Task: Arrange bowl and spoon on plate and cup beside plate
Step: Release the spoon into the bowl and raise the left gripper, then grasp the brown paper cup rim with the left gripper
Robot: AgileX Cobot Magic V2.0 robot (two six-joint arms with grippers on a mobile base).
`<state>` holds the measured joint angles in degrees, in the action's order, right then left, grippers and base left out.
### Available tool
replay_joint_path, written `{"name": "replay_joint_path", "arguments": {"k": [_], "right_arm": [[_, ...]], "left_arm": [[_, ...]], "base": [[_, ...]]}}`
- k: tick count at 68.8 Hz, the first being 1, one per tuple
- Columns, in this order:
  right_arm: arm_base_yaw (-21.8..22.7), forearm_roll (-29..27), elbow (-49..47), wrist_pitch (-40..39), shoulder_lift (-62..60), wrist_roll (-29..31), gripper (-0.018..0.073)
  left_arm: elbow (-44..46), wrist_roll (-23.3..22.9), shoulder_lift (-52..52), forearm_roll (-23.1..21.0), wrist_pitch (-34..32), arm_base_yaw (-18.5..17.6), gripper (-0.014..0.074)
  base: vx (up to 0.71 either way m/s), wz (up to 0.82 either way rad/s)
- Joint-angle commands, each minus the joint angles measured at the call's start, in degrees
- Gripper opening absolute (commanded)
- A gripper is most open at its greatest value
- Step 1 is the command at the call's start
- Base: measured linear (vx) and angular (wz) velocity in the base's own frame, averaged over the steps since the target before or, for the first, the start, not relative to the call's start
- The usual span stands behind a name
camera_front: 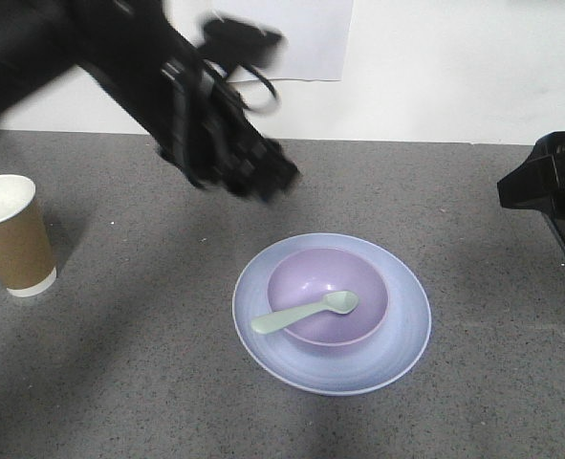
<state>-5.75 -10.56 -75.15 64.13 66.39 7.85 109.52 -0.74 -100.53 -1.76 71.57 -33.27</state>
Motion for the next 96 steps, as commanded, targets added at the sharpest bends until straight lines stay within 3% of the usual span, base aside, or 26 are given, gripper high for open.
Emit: {"name": "replay_joint_path", "arguments": {"k": [1,12,29,51,71,96], "right_arm": [[0.33,-0.43,-1.48,-2.92,-0.95,0.66,0.0587],[0.33,-0.43,-1.48,-2.92,-0.95,0.66,0.0587],[0.33,-0.43,-1.48,-2.92,-0.95,0.66,0.0587],[0.33,-0.43,-1.48,-2.98,-0.95,0.66,0.0587],[0.33,-0.43,-1.48,-3.38,-0.95,0.66,0.0587],[0.33,-0.38,-1.48,-3.38,-0.95,0.66,0.0587]], "left_arm": [[2.06,-2.97,6.04,3.39,0.15,3.94,0.0468],[2.06,-4.75,10.49,5.8,0.15,11.7,0.0468],[2.01,-4.76,13.65,6.1,0.15,24.49,0.0468],[-6.46,-4.15,14.08,7.52,0.15,34.95,0.0468],[-16.0,-2.86,13.97,6.69,-1.36,40.08,0.0468],[-18.14,-1.33,11.95,0.6,-4.85,40.13,0.0468]], "base": [[0.0,0.0],[0.0,0.0],[0.0,0.0],[0.0,0.0],[0.0,0.0],[0.0,0.0]]}}
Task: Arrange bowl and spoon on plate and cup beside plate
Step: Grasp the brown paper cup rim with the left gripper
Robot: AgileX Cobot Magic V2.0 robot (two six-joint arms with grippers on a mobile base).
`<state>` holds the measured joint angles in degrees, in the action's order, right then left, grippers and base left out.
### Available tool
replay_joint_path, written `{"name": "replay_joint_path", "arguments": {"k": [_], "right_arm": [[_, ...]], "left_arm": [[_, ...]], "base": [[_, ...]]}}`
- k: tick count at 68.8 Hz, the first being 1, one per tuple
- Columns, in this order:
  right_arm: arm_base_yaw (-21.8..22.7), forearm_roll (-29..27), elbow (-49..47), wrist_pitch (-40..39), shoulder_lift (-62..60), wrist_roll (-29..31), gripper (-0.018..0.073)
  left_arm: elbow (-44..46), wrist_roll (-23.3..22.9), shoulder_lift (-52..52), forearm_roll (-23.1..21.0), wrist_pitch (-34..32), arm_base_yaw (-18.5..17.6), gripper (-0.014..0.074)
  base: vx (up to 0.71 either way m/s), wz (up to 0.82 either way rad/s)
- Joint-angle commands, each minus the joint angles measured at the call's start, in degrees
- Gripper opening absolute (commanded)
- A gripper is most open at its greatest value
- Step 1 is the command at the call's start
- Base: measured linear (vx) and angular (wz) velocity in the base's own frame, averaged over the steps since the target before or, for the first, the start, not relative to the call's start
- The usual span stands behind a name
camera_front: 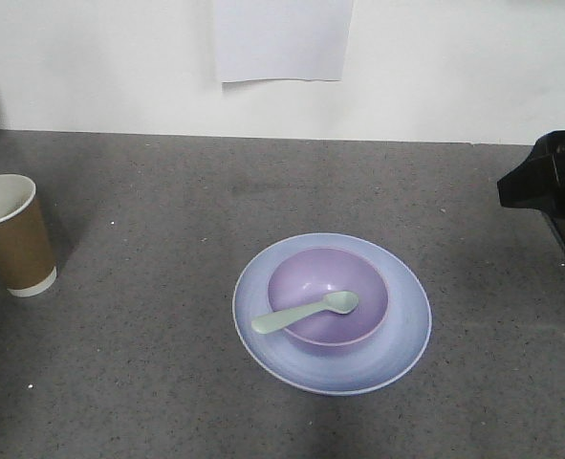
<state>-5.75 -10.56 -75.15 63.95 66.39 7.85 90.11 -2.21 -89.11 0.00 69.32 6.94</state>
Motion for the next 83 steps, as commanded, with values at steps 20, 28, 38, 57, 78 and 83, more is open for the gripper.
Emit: {"name": "replay_joint_path", "arguments": {"k": [20,28,38,57,78,83], "right_arm": [[0.33,-0.38,-1.48,-3.08,-0.95,0.66,0.0587],[0.33,-0.38,-1.48,-2.96,-0.95,0.66,0.0587],[0.33,-0.38,-1.48,-2.96,-0.95,0.66,0.0587],[0.33,-0.38,-1.48,-2.9,-0.95,0.66,0.0587],[0.33,-0.38,-1.48,-2.91,-0.95,0.61,0.0587],[0.33,-0.38,-1.48,-2.91,-0.95,0.61,0.0587]], "left_arm": [[1.28,0.24,-4.38,-1.31,-3.46,-0.08,0.0468],[1.28,0.24,-5.37,-1.31,-4.06,-0.08,0.0468],[1.28,0.24,-6.1,-0.91,-4.14,-0.08,0.0451],[1.28,0.24,-8.34,-0.96,-4.08,-0.08,0.0352],[1.28,0.24,-8.73,-1.1,-3.96,-0.15,0.0094],[1.28,0.24,-8.73,-1.1,-3.96,-0.15,0.0]], "base": [[0.0,0.0],[0.0,0.0],[0.0,0.0],[0.0,0.0],[0.0,0.0],[0.0,0.0]]}}
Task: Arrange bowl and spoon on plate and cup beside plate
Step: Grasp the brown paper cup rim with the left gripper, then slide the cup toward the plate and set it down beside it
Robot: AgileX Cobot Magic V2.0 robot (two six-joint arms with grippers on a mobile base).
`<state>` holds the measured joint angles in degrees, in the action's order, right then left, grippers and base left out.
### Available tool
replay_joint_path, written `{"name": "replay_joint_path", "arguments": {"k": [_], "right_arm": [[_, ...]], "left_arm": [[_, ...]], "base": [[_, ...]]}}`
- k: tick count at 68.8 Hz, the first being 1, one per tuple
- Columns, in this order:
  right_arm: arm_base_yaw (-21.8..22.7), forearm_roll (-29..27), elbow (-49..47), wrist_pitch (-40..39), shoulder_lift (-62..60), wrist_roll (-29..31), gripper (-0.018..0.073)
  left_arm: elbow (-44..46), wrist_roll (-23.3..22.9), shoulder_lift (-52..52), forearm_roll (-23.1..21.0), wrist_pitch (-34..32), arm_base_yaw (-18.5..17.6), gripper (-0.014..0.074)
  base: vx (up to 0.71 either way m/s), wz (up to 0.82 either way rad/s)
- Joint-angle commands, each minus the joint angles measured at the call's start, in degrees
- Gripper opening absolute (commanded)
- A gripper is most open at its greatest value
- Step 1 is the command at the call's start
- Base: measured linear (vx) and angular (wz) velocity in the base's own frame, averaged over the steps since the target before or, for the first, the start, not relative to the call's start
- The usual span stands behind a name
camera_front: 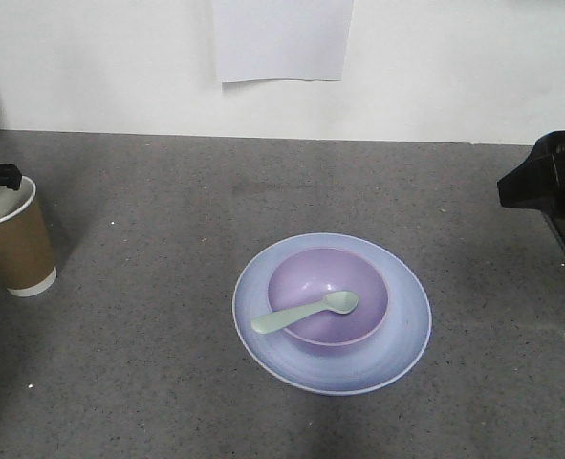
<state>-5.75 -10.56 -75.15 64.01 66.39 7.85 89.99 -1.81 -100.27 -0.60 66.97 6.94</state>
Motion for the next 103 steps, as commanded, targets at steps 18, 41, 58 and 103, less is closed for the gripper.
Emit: {"name": "replay_joint_path", "arguments": {"k": [18,41,58,103], "right_arm": [[0.33,-0.38,-1.48,-2.97,-0.95,0.61,0.0587],[0.33,-0.38,-1.48,-3.02,-0.95,0.61,0.0587],[0.33,-0.38,-1.48,-3.02,-0.95,0.61,0.0587],[0.33,-0.38,-1.48,-3.02,-0.95,0.5,0.0587]], "left_arm": [[1.4,0.55,5.22,-4.8,-1.28,-0.26,-0.0008],[1.4,5.14,9.47,-15.83,4.25,-1.14,-0.0008],[1.4,5.37,9.94,-15.31,4.78,-9.51,-0.0008],[1.4,5.37,9.63,-14.63,1.09,-20.94,-0.0008]], "base": [[0.0,0.0],[0.0,0.0],[0.0,0.0],[0.0,0.0]]}}
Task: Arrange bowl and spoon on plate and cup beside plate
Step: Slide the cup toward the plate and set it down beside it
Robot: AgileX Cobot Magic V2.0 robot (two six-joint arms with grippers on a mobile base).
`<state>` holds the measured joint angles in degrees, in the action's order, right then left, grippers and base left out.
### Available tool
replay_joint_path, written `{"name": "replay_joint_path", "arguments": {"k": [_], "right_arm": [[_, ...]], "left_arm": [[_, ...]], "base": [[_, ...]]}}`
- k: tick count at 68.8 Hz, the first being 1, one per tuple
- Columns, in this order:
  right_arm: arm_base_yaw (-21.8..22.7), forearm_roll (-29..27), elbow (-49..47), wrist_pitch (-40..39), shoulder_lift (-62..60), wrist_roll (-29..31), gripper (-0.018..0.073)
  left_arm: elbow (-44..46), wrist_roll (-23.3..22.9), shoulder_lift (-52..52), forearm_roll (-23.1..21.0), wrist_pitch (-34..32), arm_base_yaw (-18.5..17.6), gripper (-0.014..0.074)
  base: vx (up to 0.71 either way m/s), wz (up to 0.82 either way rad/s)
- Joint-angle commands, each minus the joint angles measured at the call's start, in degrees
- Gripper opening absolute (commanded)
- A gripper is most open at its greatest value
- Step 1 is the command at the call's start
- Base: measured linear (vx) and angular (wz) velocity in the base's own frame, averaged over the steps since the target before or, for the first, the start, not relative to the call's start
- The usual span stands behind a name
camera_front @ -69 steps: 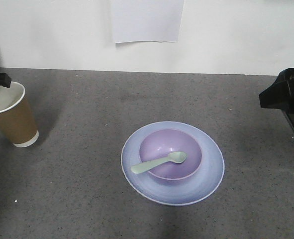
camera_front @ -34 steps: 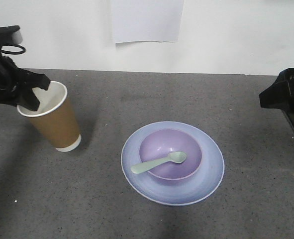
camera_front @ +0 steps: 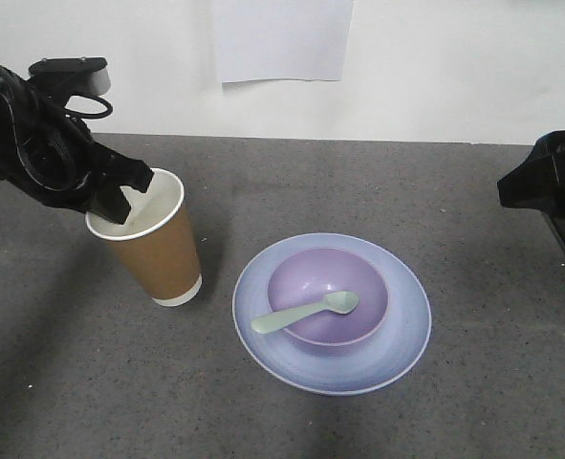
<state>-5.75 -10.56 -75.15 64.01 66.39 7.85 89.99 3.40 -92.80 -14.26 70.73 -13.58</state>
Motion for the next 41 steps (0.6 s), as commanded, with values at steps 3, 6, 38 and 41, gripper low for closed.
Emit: {"name": "replay_joint_path", "arguments": {"k": [3,6,38,41], "right_arm": [[0.33,-0.43,-1.48,-3.02,-0.95,0.51,0.0587],[0.33,-0.43,-1.48,-3.14,-0.95,0.51,0.0587],[0.33,-0.43,-1.48,-3.22,-0.95,0.51,0.0587],[0.33,-0.43,-1.48,-3.22,-0.95,0.51,0.0587]], "left_arm": [[1.4,0.16,2.17,-0.97,-2.94,-0.5,-0.0008],[1.4,0.16,2.1,-0.97,-3.11,-0.5,-0.0008],[1.4,0.15,-3.12,-0.42,-5.45,-4.43,-0.0008],[1.4,0.11,-3.57,-0.05,-5.39,-4.51,-0.0008]], "base": [[0.0,0.0],[0.0,0.0],[0.0,0.0],[0.0,0.0]]}}
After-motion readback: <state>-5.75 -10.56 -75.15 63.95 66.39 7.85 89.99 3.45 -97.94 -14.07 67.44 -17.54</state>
